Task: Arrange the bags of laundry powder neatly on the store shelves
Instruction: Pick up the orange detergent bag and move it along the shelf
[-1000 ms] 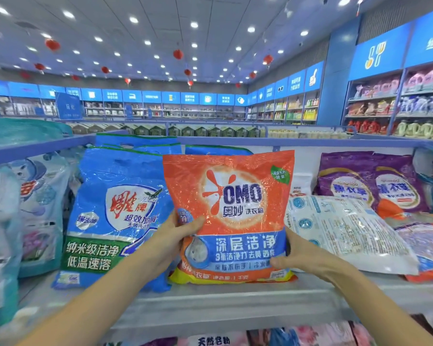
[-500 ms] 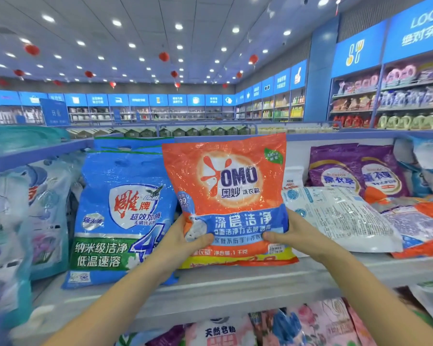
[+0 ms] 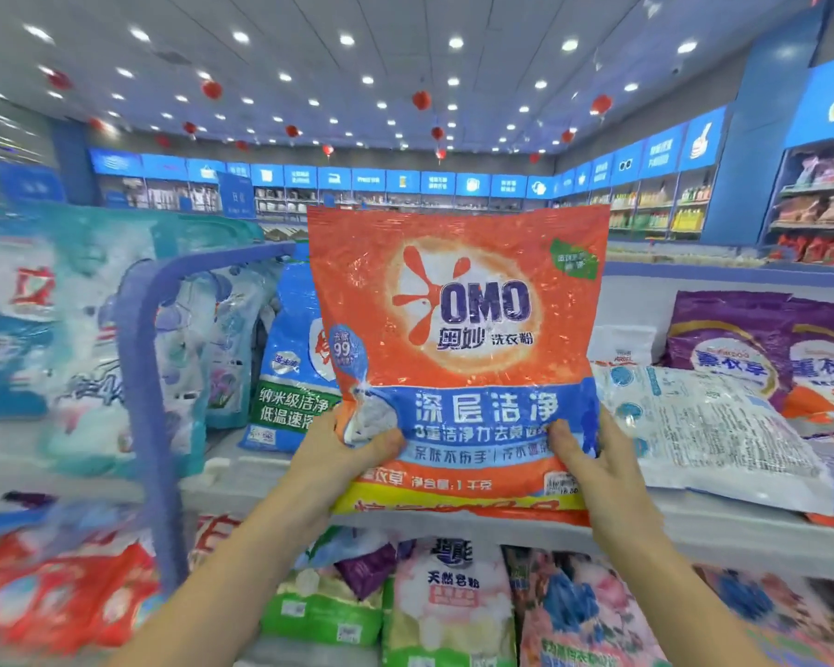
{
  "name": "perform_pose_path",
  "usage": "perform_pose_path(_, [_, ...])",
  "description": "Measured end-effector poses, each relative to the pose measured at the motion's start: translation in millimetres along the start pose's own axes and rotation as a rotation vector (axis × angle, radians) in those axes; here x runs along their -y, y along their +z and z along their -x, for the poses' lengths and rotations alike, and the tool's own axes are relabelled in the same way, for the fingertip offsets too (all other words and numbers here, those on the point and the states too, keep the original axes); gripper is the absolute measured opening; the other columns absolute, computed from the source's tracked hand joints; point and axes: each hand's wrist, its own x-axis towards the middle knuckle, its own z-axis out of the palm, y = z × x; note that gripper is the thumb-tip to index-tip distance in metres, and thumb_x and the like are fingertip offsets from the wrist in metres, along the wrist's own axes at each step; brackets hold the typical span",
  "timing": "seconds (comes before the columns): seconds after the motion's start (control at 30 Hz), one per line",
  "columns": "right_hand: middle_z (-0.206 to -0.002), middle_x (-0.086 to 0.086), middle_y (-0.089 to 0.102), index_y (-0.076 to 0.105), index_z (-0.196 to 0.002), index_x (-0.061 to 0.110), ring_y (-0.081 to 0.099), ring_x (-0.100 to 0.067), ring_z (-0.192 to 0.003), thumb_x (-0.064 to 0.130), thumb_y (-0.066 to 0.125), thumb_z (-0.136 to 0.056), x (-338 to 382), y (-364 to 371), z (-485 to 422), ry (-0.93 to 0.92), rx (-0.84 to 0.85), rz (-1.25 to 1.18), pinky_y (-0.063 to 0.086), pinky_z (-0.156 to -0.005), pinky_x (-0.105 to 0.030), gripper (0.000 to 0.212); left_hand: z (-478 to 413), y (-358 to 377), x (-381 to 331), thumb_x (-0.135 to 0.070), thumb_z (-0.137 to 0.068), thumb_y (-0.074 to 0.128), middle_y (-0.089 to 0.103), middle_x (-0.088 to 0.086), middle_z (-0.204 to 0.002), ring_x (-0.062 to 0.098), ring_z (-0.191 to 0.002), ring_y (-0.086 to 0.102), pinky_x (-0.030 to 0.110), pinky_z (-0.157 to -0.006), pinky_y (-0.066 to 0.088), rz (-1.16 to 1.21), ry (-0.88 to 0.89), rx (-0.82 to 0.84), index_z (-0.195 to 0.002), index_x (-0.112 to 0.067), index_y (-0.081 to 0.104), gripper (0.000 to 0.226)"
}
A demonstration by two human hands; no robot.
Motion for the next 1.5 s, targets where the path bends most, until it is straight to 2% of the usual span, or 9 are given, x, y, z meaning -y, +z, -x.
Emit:
perform_pose_path(0.17, [-0.084,0.007,0.075,0.068,-0.085,0.037,0.071,-0.015,-0.068,0.073,0.074,-0.043,5.5,39.4,35.8,0.063,0.098,-0.158,0.056,-0.053,-0.024,0.056,64.5,-41.9,-11.1,-0.028,-0.046,0.075,0.072,-0.014,-0.068,-0.003,-0.065,0.066,0.013,-0.057,0.050,-0.120,0.056,-0.054,-0.086,-0.020,0.064,0.042])
perform_pose_path(0.43, [-0.089,0.001,0.075,0.070,-0.091,0.035,0.070,-0.026,-0.079,0.080,0.073,-0.027,12.3,178.1,72.2,0.158,0.313,-0.294,0.058,-0.066,-0.042,0.078,156.9,-157.1,-33.1,-0.049,-0.044,0.065,0.072,-0.018,-0.073,-0.004,-0.069,0.064,0.014,-0.063,0.049,-0.272,0.063,-0.396,-0.089,-0.019,0.063,0.054])
perform_pose_path(0.63, [-0.081,0.001,0.075,0.069,-0.092,0.025,0.070,-0.016,-0.066,0.079,0.074,-0.023,19.4,300.7,106.6,0.208,0.500,-0.394,0.055,-0.052,-0.025,0.088,214.7,-260.2,-43.7,-0.051,-0.047,0.068,0.069,-0.026,-0.068,-0.007,-0.064,0.064,0.009,-0.057,0.047,-0.295,0.032,-0.655,-0.088,-0.025,0.059,0.050])
perform_pose_path(0.73, [-0.090,0.006,0.075,0.065,-0.104,0.024,0.070,-0.010,-0.077,0.064,0.076,-0.052,15.8,374.9,127.6,0.176,0.532,-0.390,0.056,-0.060,-0.022,0.066,240.9,-322.8,-52.6,-0.042,-0.060,0.069,0.066,-0.029,-0.061,-0.010,-0.057,0.062,0.007,-0.051,0.046,-0.286,-0.008,-0.738,-0.085,-0.026,0.055,0.033])
perform_pose_path(0.87, [-0.090,0.010,0.074,0.065,-0.100,0.023,0.067,-0.003,-0.080,0.015,0.066,-0.083,18.9,475.5,156.4,0.164,0.571,-0.366,0.053,-0.066,-0.015,0.018,272.8,-419.3,-59.5,-0.066,-0.033,0.075,0.075,-0.007,-0.078,0.013,-0.074,0.071,0.030,-0.070,0.057,-0.262,-0.041,-0.792,-0.099,-0.019,0.063,0.081])
perform_pose_path(1.07, [-0.090,0.007,0.074,0.065,-0.104,0.020,0.068,-0.010,-0.085,0.039,0.067,-0.076,31.1,601.4,182.1,0.237,0.570,-0.394,0.054,-0.067,-0.019,0.034,294.2,-535.4,-82.6,-0.084,-0.008,0.066,0.075,-0.003,-0.077,0.018,-0.067,0.072,0.024,-0.053,0.055,-0.199,-0.093,-0.851,-0.097,-0.018,0.060,0.111])
perform_pose_path(1.2, [-0.075,0.010,0.074,0.065,-0.097,0.021,0.069,-0.006,-0.067,0.026,0.066,-0.083,38.0,666.3,182.9,0.278,0.627,-0.396,0.049,-0.052,-0.014,0.016,290.2,-598.2,-88.5,-0.070,-0.044,0.069,0.075,0.001,-0.087,0.024,-0.076,0.072,0.032,-0.063,0.059,-0.200,-0.088,-0.839,-0.103,-0.020,0.059,0.078])
perform_pose_path(1.33, [-0.087,0.001,0.074,0.065,-0.103,0.022,0.070,-0.013,-0.072,0.061,0.069,-0.062,37.0,728.0,176.5,0.275,0.634,-0.405,0.052,-0.054,-0.018,0.057,275.2,-656.6,-86.5,-0.061,-0.066,0.058,0.075,0.004,-0.087,0.023,-0.074,0.072,0.028,-0.057,0.057,-0.204,-0.087,-0.883,-0.104,-0.017,0.060,0.058])
perform_pose_path(1.5, [-0.088,0.001,0.075,0.065,-0.099,0.026,0.071,-0.016,-0.077,0.020,0.058,-0.086,12.7,810.3,153.5,0.300,0.635,-0.384,0.056,-0.062,-0.025,0.016,241.1,-737.6,-82.0,-0.074,-0.055,0.060,0.075,0.005,-0.087,0.024,-0.074,0.072,0.035,-0.064,0.058,-0.239,-0.070,-0.906,-0.104,-0.018,0.060,0.074])
